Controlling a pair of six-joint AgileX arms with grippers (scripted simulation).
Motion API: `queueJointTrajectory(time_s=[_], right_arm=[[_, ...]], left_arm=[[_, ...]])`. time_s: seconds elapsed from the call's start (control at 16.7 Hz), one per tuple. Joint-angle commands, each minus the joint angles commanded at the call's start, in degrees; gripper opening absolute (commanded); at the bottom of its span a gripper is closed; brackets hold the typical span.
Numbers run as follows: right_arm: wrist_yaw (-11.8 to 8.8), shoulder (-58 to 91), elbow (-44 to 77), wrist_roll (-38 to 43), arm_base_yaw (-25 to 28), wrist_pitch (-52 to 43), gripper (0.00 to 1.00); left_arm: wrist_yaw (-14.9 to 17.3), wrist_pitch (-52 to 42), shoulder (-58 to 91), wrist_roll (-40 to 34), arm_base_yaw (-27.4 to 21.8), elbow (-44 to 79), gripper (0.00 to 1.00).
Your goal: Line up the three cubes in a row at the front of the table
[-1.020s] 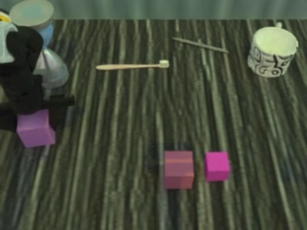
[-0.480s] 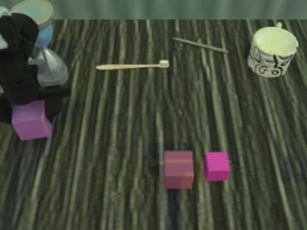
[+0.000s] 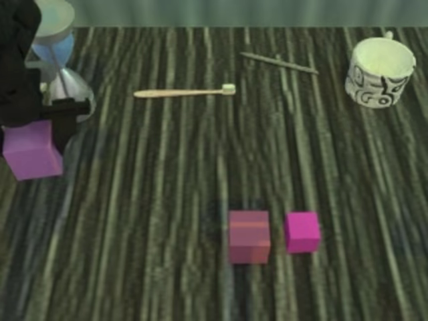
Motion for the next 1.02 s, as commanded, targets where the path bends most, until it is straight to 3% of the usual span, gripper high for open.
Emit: queueJointTrajectory(time_s=[0.24,0.78,1.02], right_arm=[[0.00,0.00,0.00,0.00,0.00,0.00,1.00],[0.00,0.00,0.00,0.00,0.00,0.00,1.00],[0.00,0.00,0.00,0.00,0.00,0.00,1.00]], left_arm=[[-0.04,-0.31,-0.94,-2.91,-4.08,-0.69,0.00],[-0.23,-1.65,-7.68,-20.13,-28.75,-6.26,0.00],[-0.28,-1.64,-8.61,-21.93,-30.97,-6.89,0.00]])
